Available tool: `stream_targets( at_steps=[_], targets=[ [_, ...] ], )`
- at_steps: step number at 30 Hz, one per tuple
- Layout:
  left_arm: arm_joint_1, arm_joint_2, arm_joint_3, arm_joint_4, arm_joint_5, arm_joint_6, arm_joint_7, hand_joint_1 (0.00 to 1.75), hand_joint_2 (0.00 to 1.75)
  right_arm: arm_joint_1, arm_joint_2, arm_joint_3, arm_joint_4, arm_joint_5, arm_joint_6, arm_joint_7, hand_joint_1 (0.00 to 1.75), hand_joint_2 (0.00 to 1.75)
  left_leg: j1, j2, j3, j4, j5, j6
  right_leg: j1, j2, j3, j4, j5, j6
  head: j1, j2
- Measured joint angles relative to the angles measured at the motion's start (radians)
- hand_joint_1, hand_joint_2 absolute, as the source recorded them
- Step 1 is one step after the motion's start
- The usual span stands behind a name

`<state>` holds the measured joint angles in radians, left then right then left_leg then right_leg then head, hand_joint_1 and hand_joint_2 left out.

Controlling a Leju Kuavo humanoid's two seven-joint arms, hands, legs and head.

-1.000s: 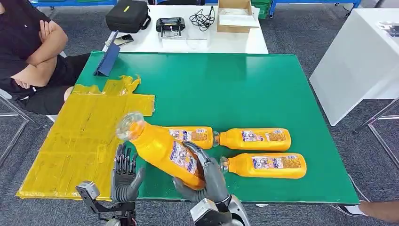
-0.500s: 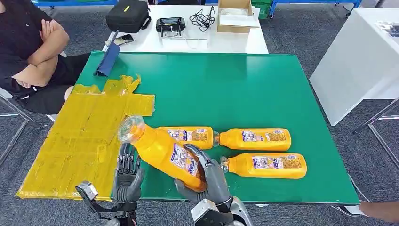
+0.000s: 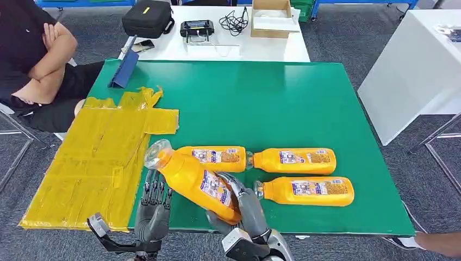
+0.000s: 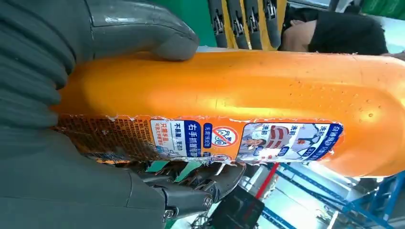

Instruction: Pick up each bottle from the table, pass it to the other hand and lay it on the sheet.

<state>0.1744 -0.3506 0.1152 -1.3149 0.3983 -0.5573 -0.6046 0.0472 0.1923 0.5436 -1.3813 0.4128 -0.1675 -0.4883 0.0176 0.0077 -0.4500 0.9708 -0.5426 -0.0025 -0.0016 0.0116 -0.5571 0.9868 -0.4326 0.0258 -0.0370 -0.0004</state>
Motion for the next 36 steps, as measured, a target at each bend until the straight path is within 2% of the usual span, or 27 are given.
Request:
stream_targets(
  at_steps=[20,36],
  targets=[
    [0.0,0.0,-0.011,0.0,-0.013,0.004,0.003,0.0,1.75,0.0,0.0,-0.011,0.008,0.015,0.0,0.0,1.75,1.75,0.0,0.0,0.0,0.0,0.0,0.0,0.0,0.0,0.0,0.0,0.0,0.0,0.0,0.0],
    [0.033,0.0,-0.135,-0.082,-0.115,0.04,-0.026,0.0,1.75,-0.027,0.034,0.018,0.118,0.101,0.006,0.052,1.75,1.75,0.0,0.0,0.0,0.0,0.0,0.0,0.0,0.0,0.0,0.0,0.0,0.0,0.0,0.0]
  ],
)
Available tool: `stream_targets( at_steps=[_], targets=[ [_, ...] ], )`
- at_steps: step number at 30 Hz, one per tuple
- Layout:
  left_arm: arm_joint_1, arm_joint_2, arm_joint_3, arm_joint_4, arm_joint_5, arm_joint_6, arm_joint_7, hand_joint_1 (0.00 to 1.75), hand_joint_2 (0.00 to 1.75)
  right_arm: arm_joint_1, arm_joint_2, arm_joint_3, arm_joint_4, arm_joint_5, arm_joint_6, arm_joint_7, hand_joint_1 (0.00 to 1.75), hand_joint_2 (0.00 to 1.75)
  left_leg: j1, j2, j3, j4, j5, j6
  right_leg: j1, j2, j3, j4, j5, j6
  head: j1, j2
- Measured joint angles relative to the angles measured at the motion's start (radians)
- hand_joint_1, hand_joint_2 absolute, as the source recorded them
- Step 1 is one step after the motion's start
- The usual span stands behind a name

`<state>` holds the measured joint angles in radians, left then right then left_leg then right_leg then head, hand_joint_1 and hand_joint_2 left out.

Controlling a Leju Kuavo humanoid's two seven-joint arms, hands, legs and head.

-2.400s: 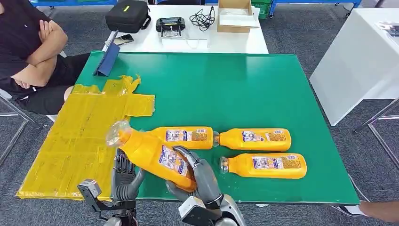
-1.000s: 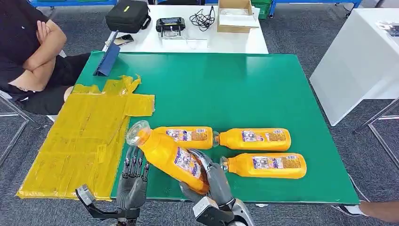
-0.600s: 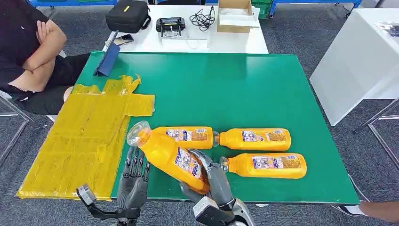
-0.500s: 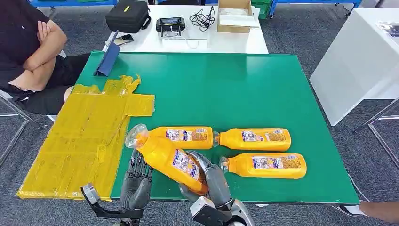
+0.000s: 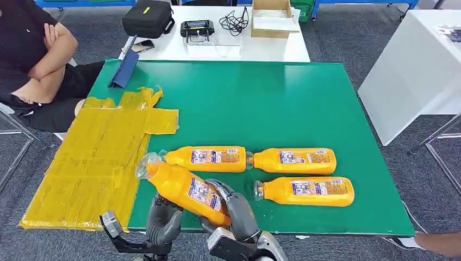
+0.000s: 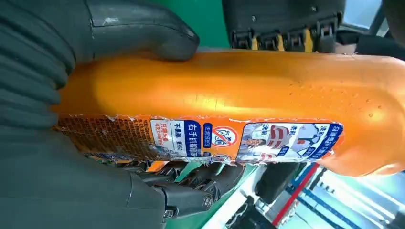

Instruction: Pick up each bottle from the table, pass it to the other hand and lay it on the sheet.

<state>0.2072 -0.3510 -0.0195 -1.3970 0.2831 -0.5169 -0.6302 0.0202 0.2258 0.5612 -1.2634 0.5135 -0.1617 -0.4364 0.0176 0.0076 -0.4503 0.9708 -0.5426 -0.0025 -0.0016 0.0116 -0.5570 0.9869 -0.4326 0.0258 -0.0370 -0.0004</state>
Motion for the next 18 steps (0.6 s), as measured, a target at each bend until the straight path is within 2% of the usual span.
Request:
stream_targets(
  at_steps=[9,18],
  targets=[
    [0.002,0.0,-0.011,-0.01,-0.031,0.019,-0.009,0.0,1.75,-0.011,0.005,0.013,0.024,0.008,0.0,0.0,1.75,1.75,0.0,0.0,0.0,0.0,0.0,0.0,0.0,0.0,0.0,0.0,0.0,0.0,0.0,0.0],
    [0.006,0.0,-0.014,-0.029,-0.107,0.109,-0.043,0.0,1.75,-0.044,0.006,0.067,0.051,0.053,0.019,0.019,1.75,1.75,0.0,0.0,0.0,0.0,0.0,0.0,0.0,0.0,0.0,0.0,0.0,0.0,0.0,0.0]
  ],
)
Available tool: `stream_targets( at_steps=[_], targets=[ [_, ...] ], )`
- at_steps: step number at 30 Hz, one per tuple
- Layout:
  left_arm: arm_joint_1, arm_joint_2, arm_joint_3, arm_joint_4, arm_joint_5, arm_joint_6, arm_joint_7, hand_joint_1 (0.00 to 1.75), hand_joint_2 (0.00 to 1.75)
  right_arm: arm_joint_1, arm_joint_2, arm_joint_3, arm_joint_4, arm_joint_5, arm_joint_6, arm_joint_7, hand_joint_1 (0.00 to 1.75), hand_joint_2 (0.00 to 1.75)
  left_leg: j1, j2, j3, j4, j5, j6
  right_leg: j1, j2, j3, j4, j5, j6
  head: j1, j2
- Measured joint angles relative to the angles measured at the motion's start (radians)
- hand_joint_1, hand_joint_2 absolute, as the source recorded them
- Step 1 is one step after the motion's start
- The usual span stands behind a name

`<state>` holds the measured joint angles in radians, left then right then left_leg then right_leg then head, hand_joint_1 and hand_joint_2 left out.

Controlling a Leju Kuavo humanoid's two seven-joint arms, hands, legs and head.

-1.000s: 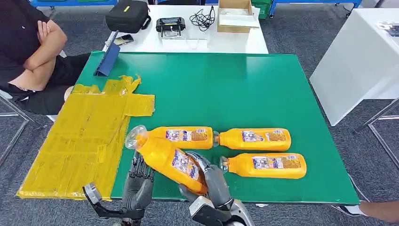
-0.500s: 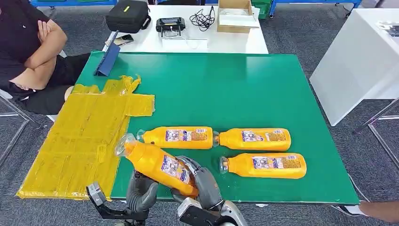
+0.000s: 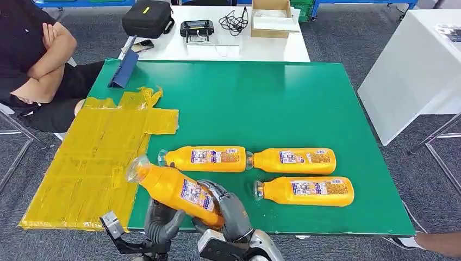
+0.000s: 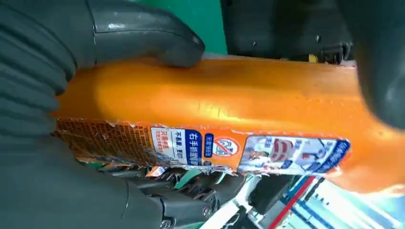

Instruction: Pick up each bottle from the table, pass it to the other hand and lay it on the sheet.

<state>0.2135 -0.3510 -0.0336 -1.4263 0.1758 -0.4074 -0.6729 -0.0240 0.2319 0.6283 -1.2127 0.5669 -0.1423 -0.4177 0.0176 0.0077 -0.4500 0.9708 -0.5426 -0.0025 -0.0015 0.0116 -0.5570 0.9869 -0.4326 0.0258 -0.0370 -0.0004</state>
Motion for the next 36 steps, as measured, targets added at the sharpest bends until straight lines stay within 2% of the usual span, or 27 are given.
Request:
stream_targets(
  at_steps=[12,13,14,36],
  targets=[
    [0.003,0.0,-0.003,-0.014,-0.01,0.022,-0.002,0.0,1.75,-0.031,0.001,0.037,0.031,0.004,0.003,0.002,1.75,1.75,0.0,0.0,0.0,0.0,0.0,0.0,0.0,0.0,0.0,0.0,0.0,0.0,0.0,0.0],
    [0.003,0.0,-0.004,-0.014,-0.011,0.027,-0.002,0.93,1.75,-0.033,0.002,0.039,0.035,0.004,0.003,0.002,1.75,1.75,0.0,0.0,0.0,0.0,0.0,0.0,0.0,0.0,0.0,0.0,0.0,0.0,0.0,0.0],
    [0.003,0.0,-0.004,-0.014,-0.011,0.03,-0.002,1.75,1.75,-0.035,0.002,0.04,0.039,0.004,0.003,0.002,1.75,1.75,0.0,0.0,0.0,0.0,0.0,0.0,0.0,0.0,0.0,0.0,0.0,0.0,0.0,0.0],
    [0.001,0.0,-0.012,-0.01,-0.012,0.028,-0.024,1.75,1.75,-0.048,0.005,0.046,0.072,-0.002,-0.016,0.0,1.75,1.75,0.0,0.0,0.0,0.0,0.0,0.0,0.0,0.0,0.0,0.0,0.0,0.0,0.0,0.0]
  ],
)
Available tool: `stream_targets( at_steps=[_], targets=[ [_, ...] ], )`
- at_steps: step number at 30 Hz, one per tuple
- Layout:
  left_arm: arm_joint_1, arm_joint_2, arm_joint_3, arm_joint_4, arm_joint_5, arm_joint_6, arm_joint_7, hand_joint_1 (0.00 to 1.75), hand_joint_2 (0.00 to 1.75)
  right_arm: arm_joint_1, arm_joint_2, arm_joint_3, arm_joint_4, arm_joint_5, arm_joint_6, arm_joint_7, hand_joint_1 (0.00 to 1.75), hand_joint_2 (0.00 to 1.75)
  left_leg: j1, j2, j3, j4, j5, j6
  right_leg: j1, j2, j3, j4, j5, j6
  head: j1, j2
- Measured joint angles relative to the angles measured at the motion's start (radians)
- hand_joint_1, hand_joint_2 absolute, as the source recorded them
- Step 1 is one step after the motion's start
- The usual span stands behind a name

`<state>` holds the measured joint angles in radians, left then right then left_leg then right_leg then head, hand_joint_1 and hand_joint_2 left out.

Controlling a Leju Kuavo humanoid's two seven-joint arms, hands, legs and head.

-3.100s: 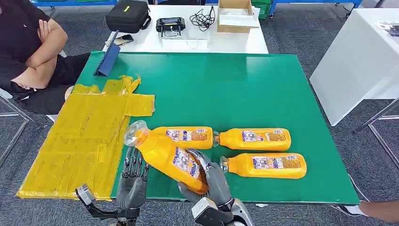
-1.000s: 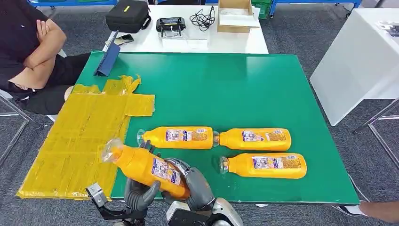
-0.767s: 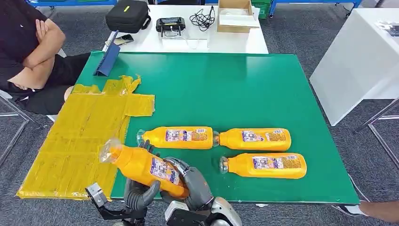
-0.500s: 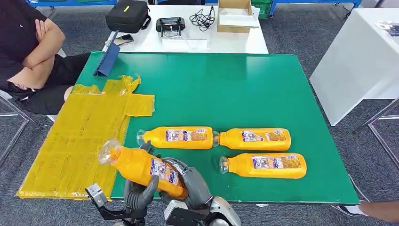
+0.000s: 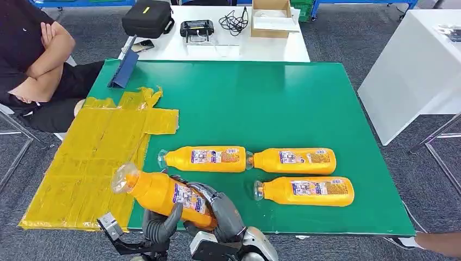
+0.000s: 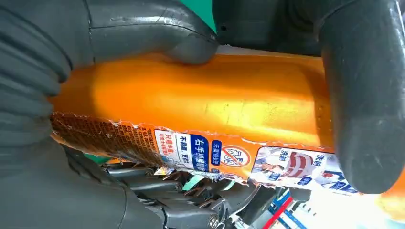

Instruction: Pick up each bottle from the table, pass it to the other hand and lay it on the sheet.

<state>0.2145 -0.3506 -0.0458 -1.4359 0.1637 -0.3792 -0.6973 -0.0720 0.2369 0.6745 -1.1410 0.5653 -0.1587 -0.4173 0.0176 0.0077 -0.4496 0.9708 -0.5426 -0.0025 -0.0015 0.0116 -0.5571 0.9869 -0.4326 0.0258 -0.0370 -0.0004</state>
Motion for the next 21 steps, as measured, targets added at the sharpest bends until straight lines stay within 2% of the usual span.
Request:
stream_targets(
  at_steps=[17,18,19,21],
  targets=[
    [-0.002,0.0,0.0,0.005,-0.001,0.0,-0.001,1.75,1.75,0.0,0.0,0.0,0.002,-0.001,-0.002,0.0,1.75,1.75,0.0,0.0,0.0,0.0,0.0,0.0,0.0,0.0,0.0,0.0,0.0,0.0,0.0,0.0],
    [-0.002,0.0,0.0,0.005,-0.003,0.0,-0.002,1.75,1.75,0.001,0.0,0.0,0.002,-0.003,-0.006,0.0,0.37,1.75,0.0,0.0,0.0,0.0,0.0,0.0,0.0,0.0,0.0,0.0,0.0,0.0,0.0,0.0],
    [-0.001,0.0,0.0,0.005,-0.009,0.001,-0.002,1.75,1.75,0.002,-0.001,-0.001,0.001,-0.005,-0.013,-0.002,0.0,1.75,0.0,0.0,0.001,0.0,0.0,0.0,0.0,0.0,0.0,0.0,0.0,0.0,0.0,0.0],
    [0.002,0.0,-0.002,-0.002,-0.041,0.033,-0.003,1.75,1.75,0.011,-0.004,-0.007,-0.009,-0.01,-0.046,-0.003,0.0,1.75,0.0,0.0,0.001,0.0,0.0,0.0,0.0,0.0,0.0,0.0,0.0,0.0,0.0,0.0]
  ],
)
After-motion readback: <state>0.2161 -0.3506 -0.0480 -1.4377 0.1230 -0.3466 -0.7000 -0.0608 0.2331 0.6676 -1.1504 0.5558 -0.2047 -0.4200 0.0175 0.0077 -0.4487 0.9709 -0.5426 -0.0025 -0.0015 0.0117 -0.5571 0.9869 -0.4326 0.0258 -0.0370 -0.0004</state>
